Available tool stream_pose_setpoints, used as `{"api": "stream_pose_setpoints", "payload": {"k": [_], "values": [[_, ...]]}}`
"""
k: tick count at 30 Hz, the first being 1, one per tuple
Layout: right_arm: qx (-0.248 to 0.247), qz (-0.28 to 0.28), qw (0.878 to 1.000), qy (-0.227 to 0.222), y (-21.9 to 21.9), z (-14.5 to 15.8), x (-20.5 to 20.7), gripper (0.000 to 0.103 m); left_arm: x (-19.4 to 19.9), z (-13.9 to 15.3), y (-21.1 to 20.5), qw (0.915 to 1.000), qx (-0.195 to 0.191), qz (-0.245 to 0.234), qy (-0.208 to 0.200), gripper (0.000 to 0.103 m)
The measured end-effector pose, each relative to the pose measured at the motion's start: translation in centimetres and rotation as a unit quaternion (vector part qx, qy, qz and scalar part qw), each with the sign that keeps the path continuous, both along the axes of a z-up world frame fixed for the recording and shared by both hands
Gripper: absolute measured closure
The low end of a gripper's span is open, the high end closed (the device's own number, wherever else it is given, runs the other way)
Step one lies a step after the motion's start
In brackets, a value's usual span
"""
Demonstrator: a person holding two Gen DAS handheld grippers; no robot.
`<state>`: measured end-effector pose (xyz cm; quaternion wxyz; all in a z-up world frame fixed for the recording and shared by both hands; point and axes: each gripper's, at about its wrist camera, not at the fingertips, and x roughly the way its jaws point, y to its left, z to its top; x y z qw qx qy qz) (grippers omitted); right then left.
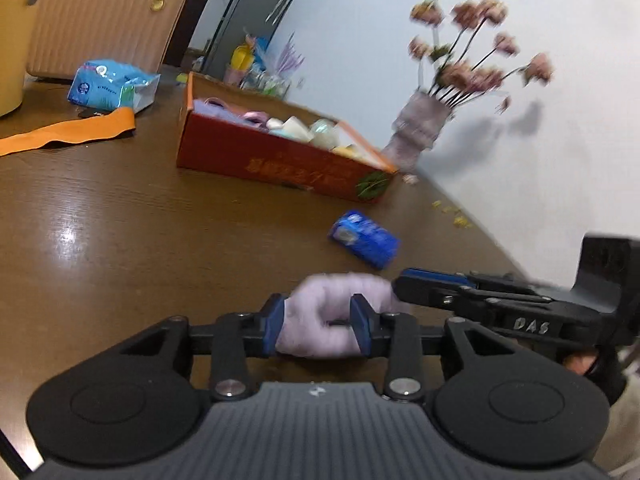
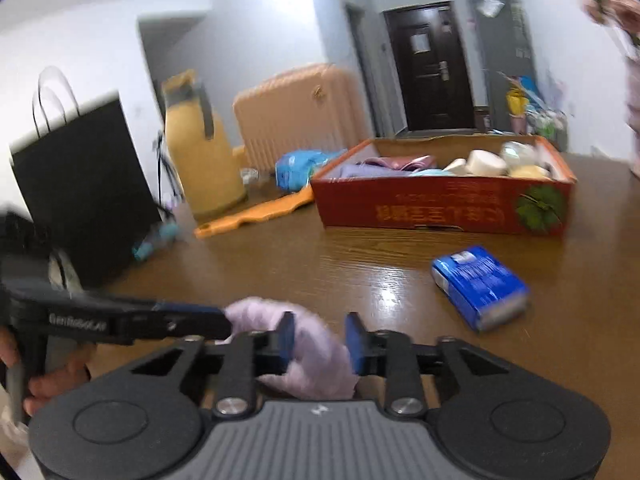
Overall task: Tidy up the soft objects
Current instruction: 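Move both grippers to the pink fluffy headband and close them on it, then carry the pink headband into the box and open both grippers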
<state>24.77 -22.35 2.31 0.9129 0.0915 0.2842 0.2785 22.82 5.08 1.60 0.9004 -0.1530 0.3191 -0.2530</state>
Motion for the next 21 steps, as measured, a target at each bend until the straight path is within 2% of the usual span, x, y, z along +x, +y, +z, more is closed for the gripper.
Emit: {"api": "stream_pose_setpoints", "payload": {"k": [1,3,8,11,13,15,17,21], "values": [[0.025,-0.011,1.000,0.003,-0.9,0.3,-0.8,0.065,-0.5,0.5,0.2,1.0000,-0.005,0.001,-0.003,0.066],[0.053,-0.022,0.998,0.003,-1.7,0.5,-1.5,0.065,-0.6,1.4,0.3,0.9998,-0.006,0.015,-0.012,0.061],[0.013,-0.025,1.000,0.009,0.6,-0.6,-1.7,0.065,0.0,0.4,-1.8,0.9986,0.035,0.030,0.025,0.061],[0.024,-0.016,0.999,0.016,0.9,-1.7,-3.2,0.064,-1.1,-1.0,-1.8,0.9985,0.023,0.023,0.044,0.053],[0.027,-0.026,0.999,0.029,0.9,-2.5,-3.6,0.063,-1.5,-1.9,-1.7,0.9979,0.030,0.029,0.049,0.049],[0.025,-0.043,0.998,0.044,0.9,-3.5,-3.5,0.061,-1.3,-2.7,-1.8,0.9965,0.044,0.041,0.057,0.049],[0.031,-0.054,0.997,0.053,1.1,-4.1,-3.2,0.062,-0.9,-2.9,-1.6,0.9965,0.034,0.042,0.064,0.052],[0.048,-0.059,0.996,0.054,1.2,-4.8,-3.2,0.070,-0.1,-3.1,-1.8,0.9971,0.027,0.033,0.064,0.057]]}}
